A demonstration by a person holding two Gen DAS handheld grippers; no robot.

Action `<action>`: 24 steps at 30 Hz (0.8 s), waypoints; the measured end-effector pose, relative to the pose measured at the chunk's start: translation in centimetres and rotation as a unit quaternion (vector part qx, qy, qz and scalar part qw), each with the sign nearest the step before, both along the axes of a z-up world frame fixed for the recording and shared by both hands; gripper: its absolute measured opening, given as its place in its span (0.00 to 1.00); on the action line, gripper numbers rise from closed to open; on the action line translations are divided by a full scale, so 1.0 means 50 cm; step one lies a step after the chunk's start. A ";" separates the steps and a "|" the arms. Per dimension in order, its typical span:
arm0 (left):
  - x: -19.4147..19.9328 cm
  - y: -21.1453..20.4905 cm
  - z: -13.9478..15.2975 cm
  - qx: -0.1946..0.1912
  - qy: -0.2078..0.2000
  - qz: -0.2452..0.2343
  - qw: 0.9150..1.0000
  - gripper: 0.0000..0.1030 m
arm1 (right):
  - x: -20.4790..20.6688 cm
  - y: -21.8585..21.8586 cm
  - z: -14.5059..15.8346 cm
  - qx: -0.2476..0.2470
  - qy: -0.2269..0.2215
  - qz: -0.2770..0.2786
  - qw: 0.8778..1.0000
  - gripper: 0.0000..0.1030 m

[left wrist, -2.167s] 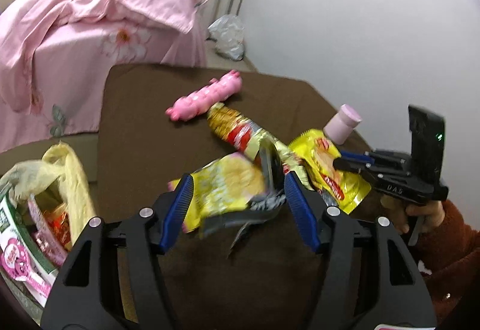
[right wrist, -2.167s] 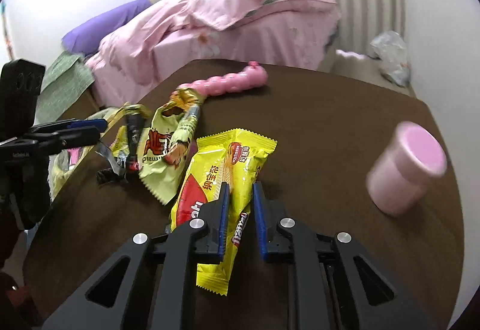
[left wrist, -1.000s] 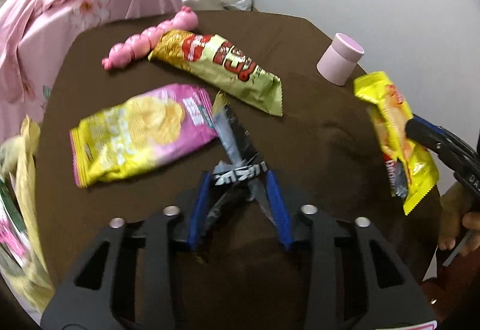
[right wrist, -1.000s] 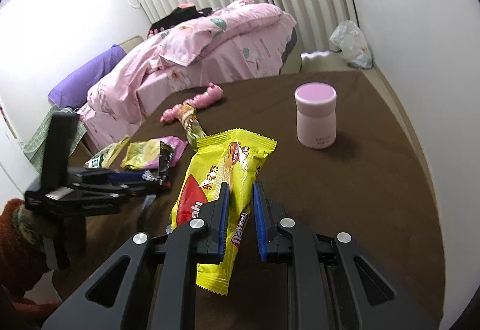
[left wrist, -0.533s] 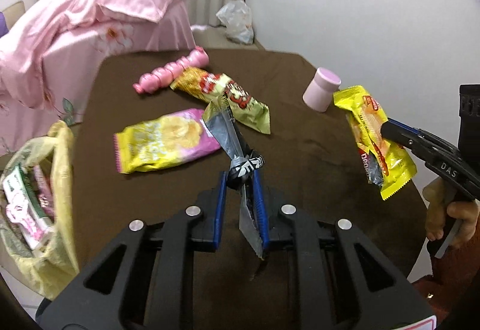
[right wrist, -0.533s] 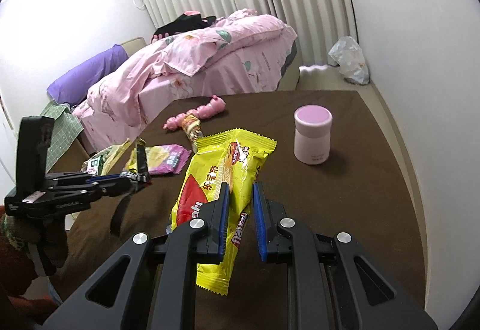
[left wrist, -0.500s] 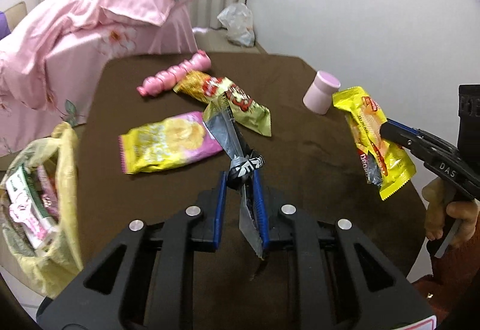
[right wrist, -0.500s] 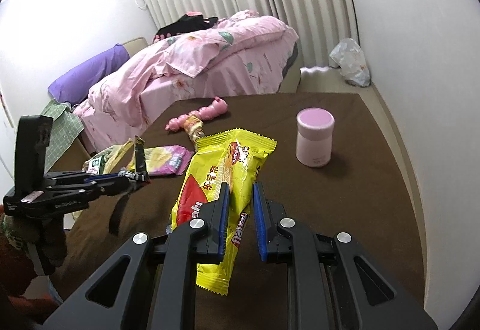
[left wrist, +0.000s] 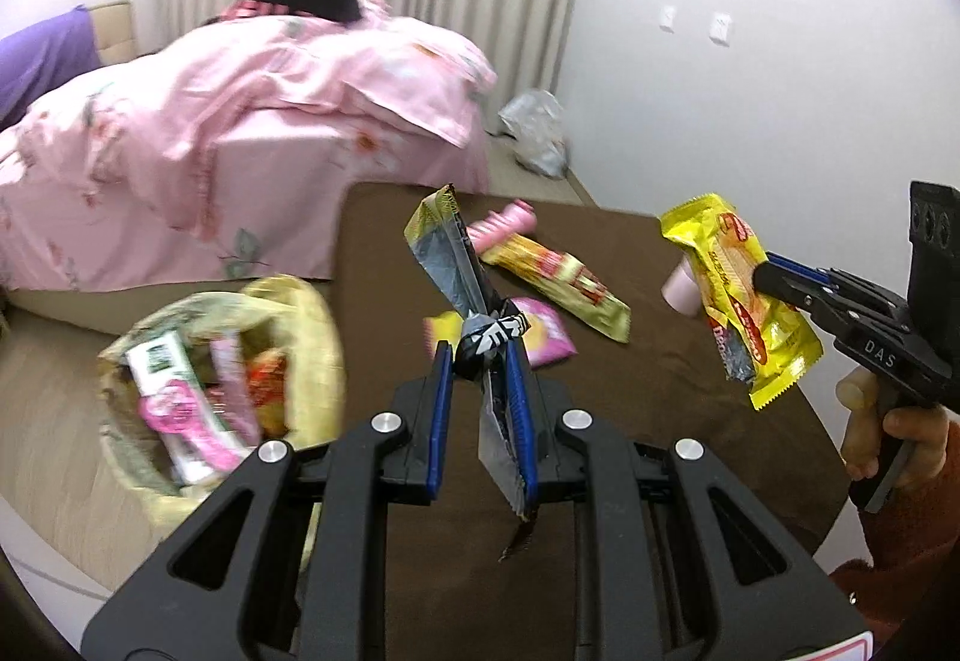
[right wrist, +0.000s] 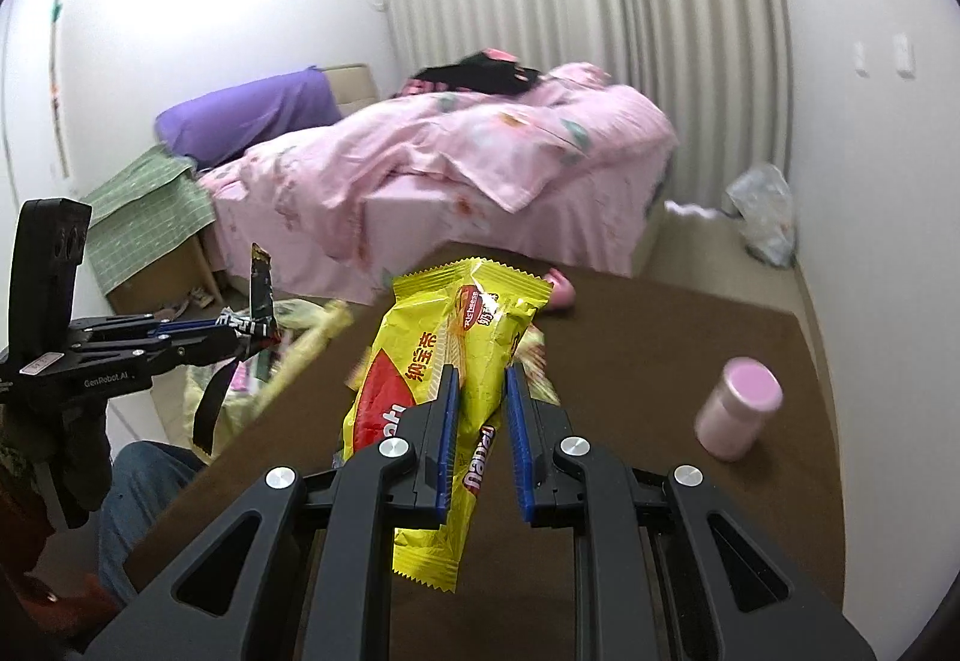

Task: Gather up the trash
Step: 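Carry the black wrapper and yellow snack bag toward the yellow trash bag, then lower both tools over the yellow trash bag and open them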

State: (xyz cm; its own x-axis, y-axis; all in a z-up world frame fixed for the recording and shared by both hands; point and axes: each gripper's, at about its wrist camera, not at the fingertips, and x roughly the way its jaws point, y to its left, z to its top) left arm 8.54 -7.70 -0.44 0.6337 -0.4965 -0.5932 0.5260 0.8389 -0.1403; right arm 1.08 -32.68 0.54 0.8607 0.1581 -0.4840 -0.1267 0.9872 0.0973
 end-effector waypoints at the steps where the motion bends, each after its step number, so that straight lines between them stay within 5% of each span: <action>1: 0.004 0.025 0.004 -0.007 0.000 0.014 1.000 0.17 | 0.004 0.013 0.006 -0.004 -0.002 0.005 1.000 0.16; 9: 0.028 0.166 0.002 -0.034 -0.001 0.095 0.995 0.17 | 0.060 0.136 0.038 -0.023 -0.008 0.069 0.997 0.16; 17: 0.073 0.313 -0.017 -0.067 0.002 0.187 0.980 0.17 | 0.136 0.231 0.049 -0.040 -0.009 0.114 0.993 0.16; 24: 0.118 0.371 -0.053 -0.088 0.019 0.213 0.973 0.17 | 0.238 0.303 0.019 -0.044 0.016 0.148 0.988 0.16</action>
